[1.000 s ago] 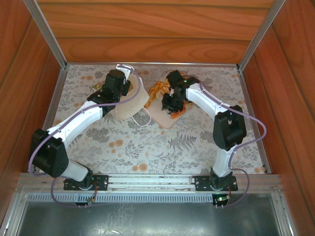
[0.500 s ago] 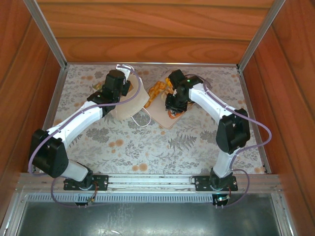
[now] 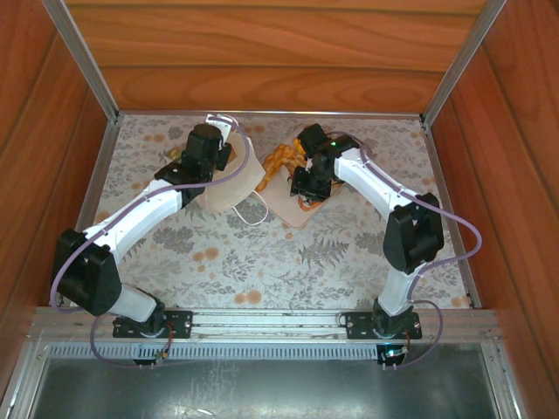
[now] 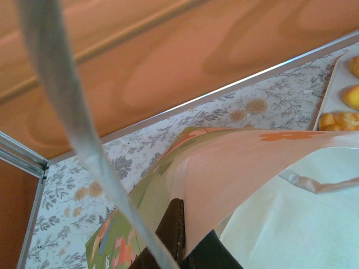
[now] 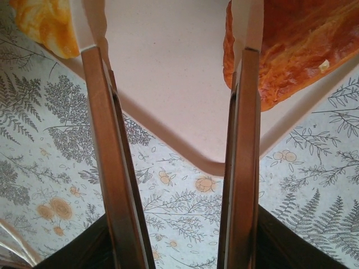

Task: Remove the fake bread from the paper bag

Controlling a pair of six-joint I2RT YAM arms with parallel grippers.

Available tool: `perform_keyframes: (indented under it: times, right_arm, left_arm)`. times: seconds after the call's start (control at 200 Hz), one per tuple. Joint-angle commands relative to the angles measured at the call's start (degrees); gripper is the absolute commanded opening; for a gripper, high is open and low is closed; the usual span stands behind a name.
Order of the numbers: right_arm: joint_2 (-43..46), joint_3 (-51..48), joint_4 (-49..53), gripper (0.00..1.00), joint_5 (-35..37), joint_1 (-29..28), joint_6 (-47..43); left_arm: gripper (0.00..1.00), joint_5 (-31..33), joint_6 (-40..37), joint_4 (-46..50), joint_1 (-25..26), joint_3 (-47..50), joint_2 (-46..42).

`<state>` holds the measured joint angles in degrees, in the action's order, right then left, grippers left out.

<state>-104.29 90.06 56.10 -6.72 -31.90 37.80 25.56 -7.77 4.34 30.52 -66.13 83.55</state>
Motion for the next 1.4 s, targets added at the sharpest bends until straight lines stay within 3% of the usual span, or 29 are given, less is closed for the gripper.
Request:
perform_keyframes:
  times: [0.0,0.11,0.43,0.535,0.86,1.035,1.394]
  right_arm:
    - [2.34,0.63,0.67,0.51,-1.02,-0.43,-0.67]
    - [3.31,1.16,1.26,0.44,-0.88,-0.41,-0.95]
    - [10.96,0.27,4.22,0.40,0.57,-0.44,-1.74]
    - [14.80,-2.02,2.51,0.37,-2.85,-0.66,-2.09]
    - [23.43,-3.93,-6.33,0.36,-9.58,-9.68,-1.53]
    - [20.83,-3.10,-9.22,0.35,-10.27,-13.49,-0.59]
    - [3.99,2.96,-14.57,0.34,-11.84,-15.87,1.27]
  left_arm:
    - [0.00,0.18,-0.03,-1.17,0.64,0.04,-1.33]
    - [0.00,0.07,-0.33,-1.20,0.66,-0.04,-1.52]
    - [0.00,0.59,-1.40,-1.25,0.61,0.12,-0.85]
    - [0.00,0.37,-2.15,-1.43,0.61,0.45,-0.76]
    - [0.00,0.98,-1.64,-1.44,0.61,-0.74,0.69]
    - [0.00,1.60,-0.25,-1.44,0.66,-1.26,1.93]
    - [0.00,1.07,1.85,-1.28,1.43,-1.77,2.51]
